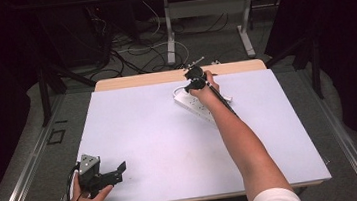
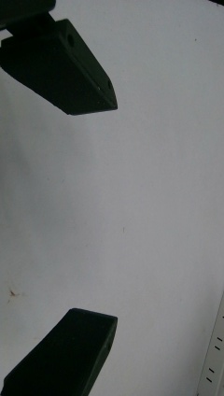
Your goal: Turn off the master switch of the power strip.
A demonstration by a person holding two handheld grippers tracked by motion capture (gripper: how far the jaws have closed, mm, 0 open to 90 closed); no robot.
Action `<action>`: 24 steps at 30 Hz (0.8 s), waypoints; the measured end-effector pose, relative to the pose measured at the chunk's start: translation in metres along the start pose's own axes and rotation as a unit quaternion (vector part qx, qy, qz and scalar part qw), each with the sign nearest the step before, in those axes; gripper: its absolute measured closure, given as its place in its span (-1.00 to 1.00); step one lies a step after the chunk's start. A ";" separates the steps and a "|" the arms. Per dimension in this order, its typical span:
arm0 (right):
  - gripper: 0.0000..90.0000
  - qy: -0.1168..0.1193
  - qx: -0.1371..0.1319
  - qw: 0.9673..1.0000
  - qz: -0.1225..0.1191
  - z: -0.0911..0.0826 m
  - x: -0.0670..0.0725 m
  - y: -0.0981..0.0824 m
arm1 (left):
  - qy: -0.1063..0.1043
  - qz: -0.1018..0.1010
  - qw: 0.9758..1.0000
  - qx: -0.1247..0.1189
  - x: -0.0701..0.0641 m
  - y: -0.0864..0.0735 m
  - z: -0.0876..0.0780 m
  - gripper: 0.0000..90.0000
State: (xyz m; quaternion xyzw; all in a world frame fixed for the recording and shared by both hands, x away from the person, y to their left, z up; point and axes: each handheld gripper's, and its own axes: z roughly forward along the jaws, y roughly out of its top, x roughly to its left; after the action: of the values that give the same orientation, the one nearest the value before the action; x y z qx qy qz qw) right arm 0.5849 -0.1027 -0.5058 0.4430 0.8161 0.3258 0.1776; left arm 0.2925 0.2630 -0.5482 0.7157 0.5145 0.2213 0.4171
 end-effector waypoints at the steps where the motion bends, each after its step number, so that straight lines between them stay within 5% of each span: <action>1: 0.47 -0.005 0.006 1.000 -0.001 -0.003 0.000 0.000 | -0.001 -0.001 1.000 -0.002 -0.001 0.000 0.000 -0.99; 11: 0.25 -0.007 0.004 1.000 -0.017 -0.028 0.008 -0.006 | -0.006 0.008 1.000 0.004 -0.004 0.001 0.006 -0.97; 24: -0.62 -0.034 0.010 0.999 -0.017 -0.055 -0.001 -0.023 | -0.013 0.021 0.999 0.022 -0.012 0.001 0.013 -0.98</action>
State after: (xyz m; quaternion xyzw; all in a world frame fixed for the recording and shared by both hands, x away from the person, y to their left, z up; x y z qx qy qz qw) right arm 0.5393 -0.1330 -0.4819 0.4418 0.8203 0.2992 0.2061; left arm 0.2986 0.2469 -0.5531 0.7383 0.4988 0.2087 0.4032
